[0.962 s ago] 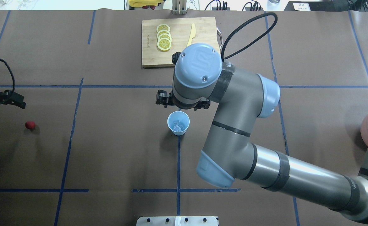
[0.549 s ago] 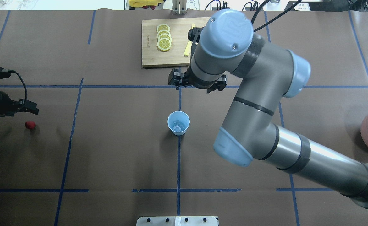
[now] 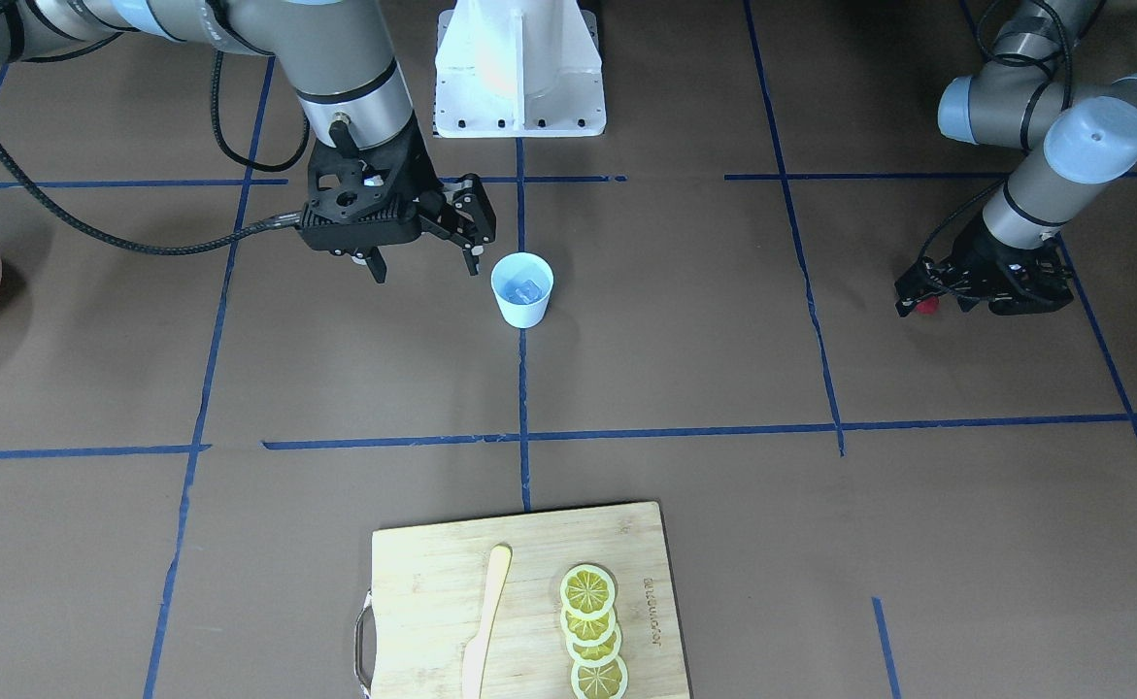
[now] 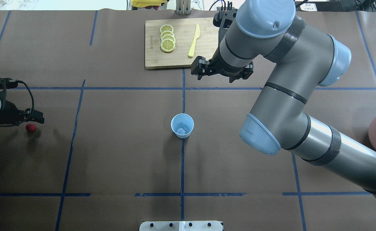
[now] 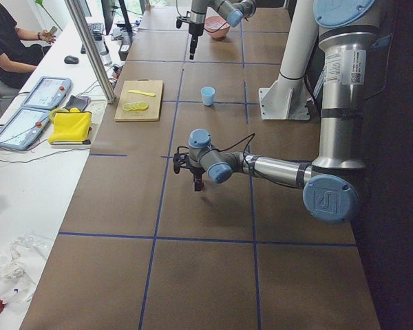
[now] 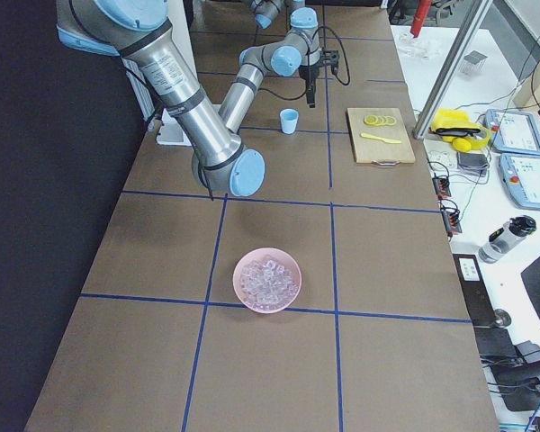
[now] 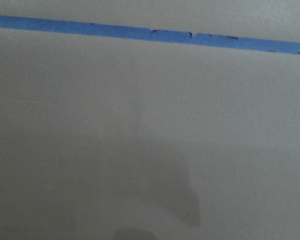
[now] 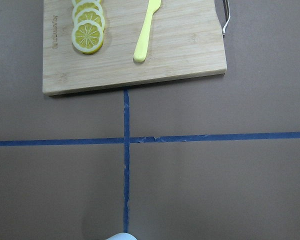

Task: Put ice and strawberries in cup
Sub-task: 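Move the right gripper toward the cutting board while the left gripper approaches the strawberry, then lower the left gripper onto the red strawberry and close it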

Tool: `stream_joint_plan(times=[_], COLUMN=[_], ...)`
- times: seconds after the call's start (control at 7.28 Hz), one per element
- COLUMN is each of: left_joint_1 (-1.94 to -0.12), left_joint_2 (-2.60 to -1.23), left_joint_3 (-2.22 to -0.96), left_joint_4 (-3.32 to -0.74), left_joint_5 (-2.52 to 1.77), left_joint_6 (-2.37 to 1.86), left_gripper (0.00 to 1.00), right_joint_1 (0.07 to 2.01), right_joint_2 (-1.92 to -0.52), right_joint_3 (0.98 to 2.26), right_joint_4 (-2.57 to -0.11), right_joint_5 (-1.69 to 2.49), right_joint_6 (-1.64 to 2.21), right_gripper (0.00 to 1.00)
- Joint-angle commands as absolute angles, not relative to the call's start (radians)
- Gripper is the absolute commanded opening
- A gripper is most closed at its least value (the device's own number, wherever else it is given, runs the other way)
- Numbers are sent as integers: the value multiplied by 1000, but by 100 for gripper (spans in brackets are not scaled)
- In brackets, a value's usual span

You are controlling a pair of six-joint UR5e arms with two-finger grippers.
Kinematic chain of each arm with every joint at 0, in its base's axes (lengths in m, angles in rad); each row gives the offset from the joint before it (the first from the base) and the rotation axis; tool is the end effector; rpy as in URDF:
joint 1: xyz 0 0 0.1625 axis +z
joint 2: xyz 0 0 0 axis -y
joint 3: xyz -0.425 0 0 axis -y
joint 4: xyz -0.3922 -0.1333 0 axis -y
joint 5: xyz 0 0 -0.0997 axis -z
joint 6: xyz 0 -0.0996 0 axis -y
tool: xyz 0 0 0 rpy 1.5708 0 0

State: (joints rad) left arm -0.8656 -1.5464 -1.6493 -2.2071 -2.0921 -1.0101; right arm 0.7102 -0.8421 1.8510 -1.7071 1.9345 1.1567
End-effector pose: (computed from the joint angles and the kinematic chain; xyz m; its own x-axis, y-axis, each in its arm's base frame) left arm 0.2689 -0.4450 0.5693 0.6651 -0.0699 -0.7435 0.1194 0.9928 0.0135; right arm -0.4119 -0.4832 0.1311 0.6083 0.0271 0.7933 -0.1726 0.9800 0.0989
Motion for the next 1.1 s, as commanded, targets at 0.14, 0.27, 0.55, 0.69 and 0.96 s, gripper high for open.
stream_joint_plan(times=[0.14, 0.27, 0.55, 0.69, 0.96], left_joint_1=[-851, -848, -848, -845, -845], left_joint_2=[-1545, -1545, -1545, -1526, -1514], left_joint_3=[-1648, -1644, -1644, -1646, -1652], left_joint_4=[-2203, -2203, -2200, -2200, -2200], left_joint_5=[-2089, -2089, -2091, -2091, -2092], left_joint_6=[-1011, -1011, -1014, -1012, -1014], left_gripper=[97, 95, 89, 86, 80], right_joint_1=[713, 713, 713, 710, 706], right_joint_2=[-850, -854, -854, -854, -856], right_joint_3=[1859, 1861, 1859, 1859, 1858], right_joint_4=[-1707, -1707, -1706, -1706, -1706], right_joint_5=[1934, 1934, 1934, 1933, 1930], right_joint_6=[1157, 1157, 1157, 1157, 1157], right_gripper=[99, 99, 99, 99, 99])
